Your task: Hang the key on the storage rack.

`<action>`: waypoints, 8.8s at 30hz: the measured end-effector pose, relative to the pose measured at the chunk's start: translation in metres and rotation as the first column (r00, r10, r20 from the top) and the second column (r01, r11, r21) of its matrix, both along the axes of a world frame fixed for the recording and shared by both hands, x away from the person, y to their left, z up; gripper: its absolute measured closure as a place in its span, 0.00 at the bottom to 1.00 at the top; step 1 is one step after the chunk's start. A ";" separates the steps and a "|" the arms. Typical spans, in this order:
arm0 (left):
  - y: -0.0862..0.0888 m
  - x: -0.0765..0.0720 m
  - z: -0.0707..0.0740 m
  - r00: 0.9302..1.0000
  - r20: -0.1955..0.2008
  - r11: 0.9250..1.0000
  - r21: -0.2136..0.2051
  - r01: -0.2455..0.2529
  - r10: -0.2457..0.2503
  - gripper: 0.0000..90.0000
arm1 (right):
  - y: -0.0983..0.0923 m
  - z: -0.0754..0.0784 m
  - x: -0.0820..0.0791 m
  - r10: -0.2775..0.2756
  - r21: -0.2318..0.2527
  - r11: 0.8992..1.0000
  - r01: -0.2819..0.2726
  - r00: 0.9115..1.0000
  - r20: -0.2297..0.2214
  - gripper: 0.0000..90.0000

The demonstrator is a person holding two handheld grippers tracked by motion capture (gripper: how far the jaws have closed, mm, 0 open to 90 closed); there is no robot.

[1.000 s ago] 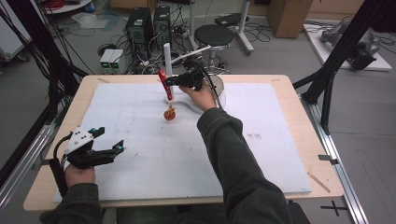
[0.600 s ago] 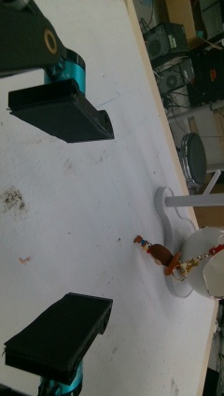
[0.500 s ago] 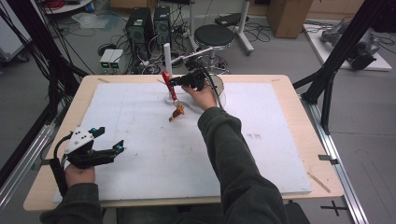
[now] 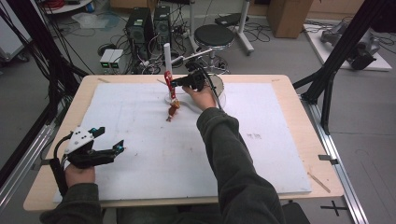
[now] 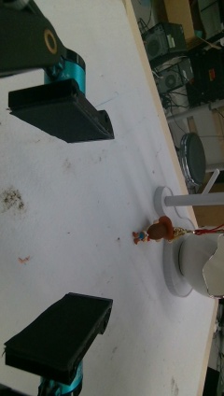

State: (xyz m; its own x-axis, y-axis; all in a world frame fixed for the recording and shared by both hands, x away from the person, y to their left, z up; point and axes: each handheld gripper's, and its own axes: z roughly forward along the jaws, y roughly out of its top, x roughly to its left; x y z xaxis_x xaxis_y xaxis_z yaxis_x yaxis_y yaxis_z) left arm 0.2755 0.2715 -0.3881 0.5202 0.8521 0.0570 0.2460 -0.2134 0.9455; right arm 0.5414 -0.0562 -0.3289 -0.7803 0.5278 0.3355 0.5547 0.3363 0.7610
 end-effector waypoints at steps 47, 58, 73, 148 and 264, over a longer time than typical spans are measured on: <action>0.001 0.000 0.000 1.000 -0.001 1.000 0.003 -0.005 0.005 0.18 | -0.004 -0.001 0.001 -0.034 -0.055 0.998 0.034 0.999 0.002 0.67; 0.001 0.001 0.000 1.000 -0.004 1.000 0.004 -0.011 0.011 0.18 | -0.008 0.001 0.001 -0.036 -0.046 0.998 0.036 0.999 0.005 0.64; -0.001 0.000 0.000 1.000 -0.006 1.000 0.004 -0.011 0.011 0.18 | -0.036 0.005 -0.012 -0.022 -0.006 1.000 0.022 0.999 0.036 0.56; 0.003 -0.009 0.001 1.000 -0.010 1.000 0.012 -0.027 0.027 0.18 | -0.121 -0.007 -0.087 0.001 0.019 1.000 -0.004 0.992 0.126 0.32; -0.004 -0.009 -0.005 0.998 -0.065 0.999 0.054 0.005 -0.001 0.18 | -0.257 -0.071 -0.208 -0.199 0.016 0.980 0.199 0.963 0.182 0.13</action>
State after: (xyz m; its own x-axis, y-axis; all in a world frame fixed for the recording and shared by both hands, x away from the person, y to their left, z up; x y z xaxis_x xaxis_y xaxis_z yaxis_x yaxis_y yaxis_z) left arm 0.2664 0.2672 -0.3936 0.5269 0.8471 0.0688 0.3055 -0.2643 0.9148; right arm 0.3332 -0.3135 -0.3997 -0.7074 0.6790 0.1964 0.4630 0.2352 0.8546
